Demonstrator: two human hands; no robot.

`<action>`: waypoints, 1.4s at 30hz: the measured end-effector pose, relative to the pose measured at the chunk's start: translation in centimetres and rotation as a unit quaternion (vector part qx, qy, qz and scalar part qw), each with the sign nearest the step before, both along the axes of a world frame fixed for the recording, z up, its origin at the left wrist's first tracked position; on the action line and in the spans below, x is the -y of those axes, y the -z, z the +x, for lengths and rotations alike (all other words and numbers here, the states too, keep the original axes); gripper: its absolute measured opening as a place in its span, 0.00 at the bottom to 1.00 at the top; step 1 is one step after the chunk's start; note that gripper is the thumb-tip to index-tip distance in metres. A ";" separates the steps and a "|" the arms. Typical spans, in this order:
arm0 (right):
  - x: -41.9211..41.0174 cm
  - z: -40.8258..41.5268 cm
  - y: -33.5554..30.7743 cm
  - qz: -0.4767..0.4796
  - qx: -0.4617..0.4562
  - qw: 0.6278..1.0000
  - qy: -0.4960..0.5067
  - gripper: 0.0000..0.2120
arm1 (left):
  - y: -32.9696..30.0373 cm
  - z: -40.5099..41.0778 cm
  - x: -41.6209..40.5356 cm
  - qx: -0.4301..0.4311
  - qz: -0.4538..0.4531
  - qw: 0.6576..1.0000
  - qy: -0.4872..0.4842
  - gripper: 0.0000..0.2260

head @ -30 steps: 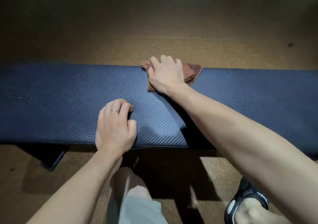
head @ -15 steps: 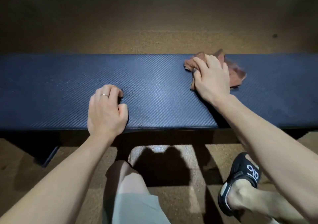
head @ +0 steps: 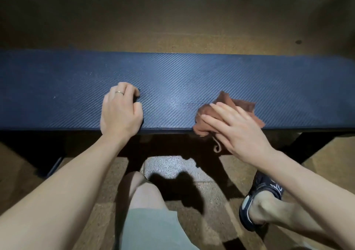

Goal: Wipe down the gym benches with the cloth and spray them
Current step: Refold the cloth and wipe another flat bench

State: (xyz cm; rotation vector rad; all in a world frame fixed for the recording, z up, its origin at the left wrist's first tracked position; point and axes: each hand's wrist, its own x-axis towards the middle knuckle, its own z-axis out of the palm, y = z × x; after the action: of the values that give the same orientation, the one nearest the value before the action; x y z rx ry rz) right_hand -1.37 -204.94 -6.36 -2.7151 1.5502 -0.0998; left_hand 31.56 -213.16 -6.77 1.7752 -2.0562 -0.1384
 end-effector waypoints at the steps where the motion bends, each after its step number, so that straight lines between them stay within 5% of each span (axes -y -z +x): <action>1: -0.2 -0.8 -0.1 0.002 -0.016 1.000 -0.011 0.24 | 0.1 0.0 0.0 -0.001 0.000 1.000 -0.004 0.08; 5: 2.0 1.1 -0.5 0.007 -0.066 0.990 -0.128 0.24 | 0.0 0.0 0.3 -0.022 -0.002 1.000 0.006 0.09; 10: 6.6 12.8 0.0 -0.030 0.004 0.975 -0.220 0.23 | -1.1 3.1 1.7 -0.050 0.019 0.999 0.005 0.14; 13: 7.8 17.0 -0.2 -0.016 0.048 0.980 -0.191 0.22 | -0.9 4.6 1.4 -0.031 0.013 0.999 -0.036 0.13; 17: 7.9 12.9 0.0 0.008 0.106 0.987 -0.122 0.23 | -0.2 4.2 0.9 0.022 0.006 0.999 -0.036 0.10; 21: 10.8 3.9 -0.3 -0.011 0.105 0.993 0.056 0.24 | -0.3 4.2 0.7 0.018 -0.004 0.999 -0.033 0.08; 25: 12.8 2.0 -0.7 -0.014 0.118 0.961 0.252 0.22 | -0.3 3.7 0.9 0.032 0.001 0.999 -0.038 0.07; 27: 12.5 5.7 -0.7 -0.026 0.117 0.964 0.238 0.22 | -0.2 3.7 1.0 0.038 -0.001 0.999 -0.038 0.08; 31: 12.8 14.9 -0.5 -0.027 0.107 0.993 0.030 0.21 | -0.1 3.7 0.8 0.036 -0.004 0.999 -0.036 0.10; 36: 16.8 18.4 -0.8 -0.013 0.102 0.994 -0.030 0.20 | -0.1 4.1 0.8 0.026 0.003 0.999 -0.034 0.11; 42: 20.3 5.7 -1.6 -0.023 0.117 0.981 0.155 0.21 | 0.0 4.4 0.8 0.013 0.010 0.999 -0.035 0.11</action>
State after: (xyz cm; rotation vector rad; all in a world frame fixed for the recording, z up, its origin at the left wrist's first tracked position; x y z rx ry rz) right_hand 4.35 -225.21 -4.81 -2.3632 1.8960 -0.4449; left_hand 35.94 -213.98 -6.73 1.8680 -2.0140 -0.1164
